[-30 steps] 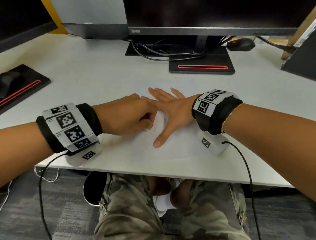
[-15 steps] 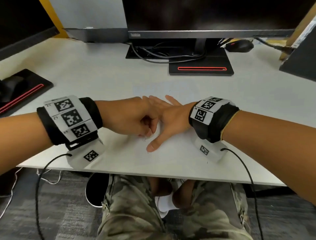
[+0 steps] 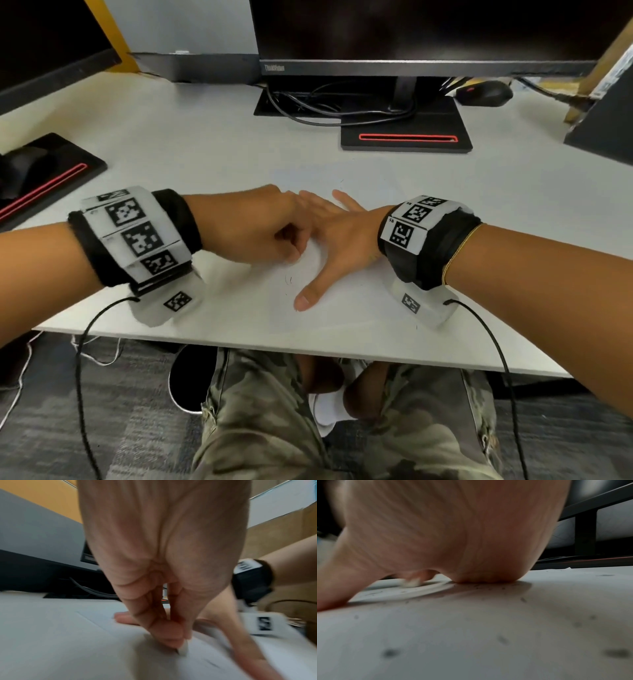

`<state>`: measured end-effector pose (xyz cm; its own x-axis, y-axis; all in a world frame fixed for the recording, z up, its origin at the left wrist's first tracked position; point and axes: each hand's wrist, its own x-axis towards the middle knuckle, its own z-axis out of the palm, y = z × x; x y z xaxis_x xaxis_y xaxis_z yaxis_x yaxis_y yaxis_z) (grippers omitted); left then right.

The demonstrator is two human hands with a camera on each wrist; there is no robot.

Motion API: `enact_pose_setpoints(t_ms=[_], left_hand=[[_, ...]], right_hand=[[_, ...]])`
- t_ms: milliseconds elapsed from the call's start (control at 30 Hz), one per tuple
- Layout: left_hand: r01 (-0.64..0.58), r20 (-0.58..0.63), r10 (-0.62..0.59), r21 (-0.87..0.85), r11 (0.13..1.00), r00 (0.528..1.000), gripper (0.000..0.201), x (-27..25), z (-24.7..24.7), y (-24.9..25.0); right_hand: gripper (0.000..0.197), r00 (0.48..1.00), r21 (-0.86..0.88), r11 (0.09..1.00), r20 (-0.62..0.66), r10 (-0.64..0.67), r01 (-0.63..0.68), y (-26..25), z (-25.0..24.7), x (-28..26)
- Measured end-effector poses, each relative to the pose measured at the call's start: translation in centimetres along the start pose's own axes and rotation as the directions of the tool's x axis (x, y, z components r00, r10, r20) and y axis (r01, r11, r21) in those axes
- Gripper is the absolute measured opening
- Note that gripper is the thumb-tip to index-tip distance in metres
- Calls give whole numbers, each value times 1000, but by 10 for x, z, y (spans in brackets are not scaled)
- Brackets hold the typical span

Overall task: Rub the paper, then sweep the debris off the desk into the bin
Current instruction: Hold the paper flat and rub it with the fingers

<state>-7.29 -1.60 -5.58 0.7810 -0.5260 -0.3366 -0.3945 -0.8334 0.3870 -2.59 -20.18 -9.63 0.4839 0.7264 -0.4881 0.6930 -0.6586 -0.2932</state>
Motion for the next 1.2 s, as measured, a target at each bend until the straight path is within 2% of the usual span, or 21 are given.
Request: enact_pose_setpoints(t_ms=[67, 200, 333, 467, 567, 600, 700, 767, 833, 867, 900, 933, 967, 1033, 1100, 1200], left_hand=[[-11, 84, 12, -21, 1000, 996, 11, -5, 3, 5], [25, -53, -28, -53, 998, 998, 14, -8, 3, -1], [-13, 85, 19, -76, 997, 996, 14, -17, 12, 10], [9, -34, -11, -52, 999, 999, 13, -17, 8, 4], [-14, 63, 17, -51, 999, 998, 12, -19, 14, 12], [-1, 61, 5, -55, 999, 998, 11, -19, 12, 10], [37, -64, -40, -48, 998, 997, 12, -18, 8, 4], [22, -31, -23, -52, 998, 999, 12, -21, 12, 9], [24, 73, -19, -67, 997, 997, 12, -26, 16, 17], [40, 70, -34, -78, 996, 997, 11, -29, 14, 16], [57, 3, -57, -89, 994, 998, 10, -30, 10, 11], [84, -109, -96, -108, 991, 989, 10, -30, 3, 2], [125, -228, -154, -136, 983, 961, 9, -30, -3, -9], [254, -368, -310, -193, 948, 877, 9, -31, -13, -35], [390, -351, -449, -229, 892, 821, 9, -32, -17, -58], [475, -264, -512, -193, 859, 818, 8, -35, -20, -72]], right_hand=[[152, 1000, -16, 1000, 0, 6, -6, -1, 0, -1], [152, 1000, -6, 1000, 1, 3, -3, -1, -1, -1], [157, 1000, -63, 998, 12, 24, -23, -3, -2, -1], [156, 1000, -39, 999, 7, 15, -15, -4, -3, -2], [158, 1000, -61, 998, 5, 27, -27, -4, -2, -2], [158, 1000, -63, 998, 2, 26, -26, -4, -3, -2], [157, 1000, -55, 998, -2, 21, -21, -4, -3, -2], [158, 1000, -70, 997, 1, 23, -23, -3, -2, -1], [160, 1000, -87, 996, 9, 25, -24, -2, 0, 1], [160, 1000, -92, 995, 9, 24, -23, -2, -1, 1], [160, 1000, -90, 996, 4, 17, -17, -2, -1, 2], [160, 1000, -84, 996, -2, 8, -8, -3, -3, 0], [158, 1000, -76, 997, -1, 0, 0, -2, -4, 0], [153, 1000, -55, 998, 3, -4, 4, 2, -9, -3], [141, 1000, -23, 1000, -23, 7, -8, 8, -14, -10], [114, 983, 38, 995, -155, 96, -91, 23, -20, -34]])
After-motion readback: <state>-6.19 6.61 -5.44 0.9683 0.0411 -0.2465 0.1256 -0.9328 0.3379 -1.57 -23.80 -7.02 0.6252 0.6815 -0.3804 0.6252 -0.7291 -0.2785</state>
